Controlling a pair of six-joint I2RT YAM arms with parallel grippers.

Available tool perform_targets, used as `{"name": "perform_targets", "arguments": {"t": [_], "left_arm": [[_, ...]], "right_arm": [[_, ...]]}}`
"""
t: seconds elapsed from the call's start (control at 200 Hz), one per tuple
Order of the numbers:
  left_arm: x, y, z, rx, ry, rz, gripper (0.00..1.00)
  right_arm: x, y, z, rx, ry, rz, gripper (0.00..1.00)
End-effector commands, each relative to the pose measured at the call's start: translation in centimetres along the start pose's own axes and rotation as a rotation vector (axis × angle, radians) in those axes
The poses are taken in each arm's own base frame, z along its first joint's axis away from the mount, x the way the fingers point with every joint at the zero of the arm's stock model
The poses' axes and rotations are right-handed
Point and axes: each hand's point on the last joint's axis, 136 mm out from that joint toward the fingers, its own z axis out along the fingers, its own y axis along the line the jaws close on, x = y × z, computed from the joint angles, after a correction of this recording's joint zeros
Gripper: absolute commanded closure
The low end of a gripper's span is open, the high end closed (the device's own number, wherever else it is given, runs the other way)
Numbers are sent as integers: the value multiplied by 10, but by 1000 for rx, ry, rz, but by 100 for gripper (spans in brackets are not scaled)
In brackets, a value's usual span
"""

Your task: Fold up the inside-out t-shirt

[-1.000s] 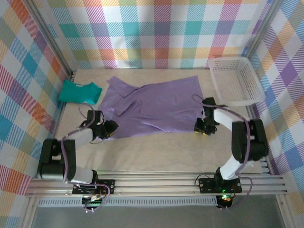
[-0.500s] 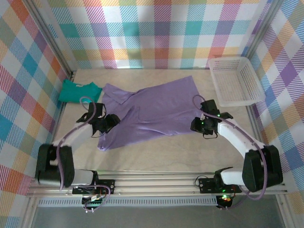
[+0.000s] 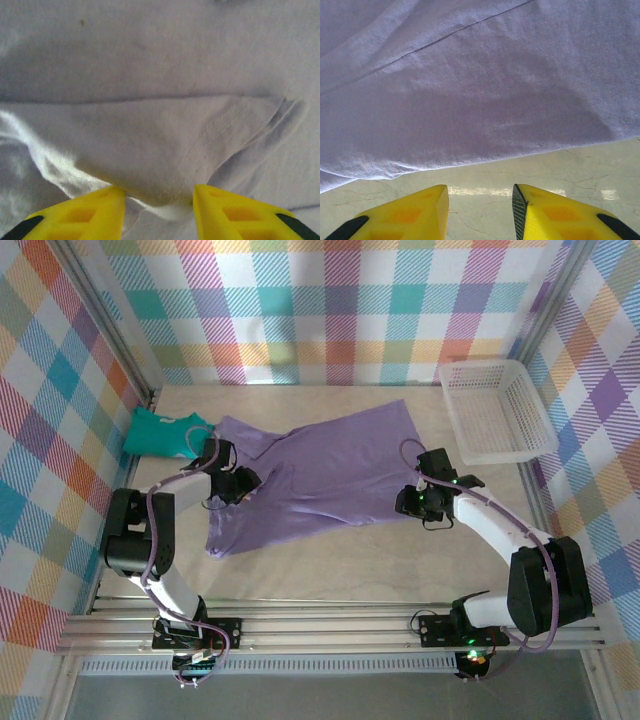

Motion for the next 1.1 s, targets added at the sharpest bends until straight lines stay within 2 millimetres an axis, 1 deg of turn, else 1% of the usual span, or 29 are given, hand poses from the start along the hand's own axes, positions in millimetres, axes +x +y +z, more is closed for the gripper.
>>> {"name": "perform_targets", "arguments": {"t": [0.0, 0.08, 0.15, 0.2, 0.255, 0.395, 0.445, 0.535, 0.6, 0.675, 0.74, 0.805, 0.85, 0.9, 0.955, 1.01, 1.05, 1.099], "left_arm": [[-20, -12, 2, 1, -57, 12, 67], [-31, -12, 5, -14, -85, 15, 78], [-36, -13, 11, -13, -71, 3, 86], [-40, -13, 13, -12, -68, -1, 91], [-48, -9, 11, -14, -90, -21, 92], [-75, -13, -1, 6, -138, -56, 89], [-85, -14, -3, 4, -151, -64, 85], [-100, -9, -3, -11, -160, -100, 80], [-111, -1, -4, -23, -178, -140, 76], [-123, 7, -11, -21, -208, -185, 71], [-127, 8, -20, -12, -229, -198, 65], [-122, 5, -28, 8, -229, -197, 61], [-114, 0, -34, 43, -223, -204, 58], [-101, -8, -41, 87, -216, -190, 57], [-80, -15, -49, 106, -200, -162, 56], [-53, -23, -54, 116, -169, -110, 55], [-34, -24, -55, 112, -142, -85, 55], [-13, -18, -56, 103, -123, -82, 54]], "right_arm": [[-4, 7, -8, -32, -25, -4, 60], [-4, 8, -10, -32, -30, -7, 59], [-4, 7, -11, -34, -32, -8, 59], [-3, 7, -11, -32, -34, -10, 59], [-2, 5, -13, -29, -36, -14, 59], [1, 2, -15, -19, -45, -19, 58], [1, 2, -16, -18, -45, -20, 58], [1, 1, -17, -16, -44, -24, 58], [2, 1, -20, -12, -48, -26, 58], [2, -1, -22, -3, -55, -30, 57], [2, -3, -24, 3, -60, -36, 57], [2, -4, -24, 8, -63, -38, 56], [2, -5, -23, 16, -63, -42, 56], [0, -6, -24, 29, -67, -52, 55], [-7, -7, -24, 43, -85, -60, 54], [-16, -4, -21, 40, -99, -67, 53], [-20, -2, -13, 30, -86, -65, 52], [-26, -2, 0, 41, -42, -56, 52]]}}
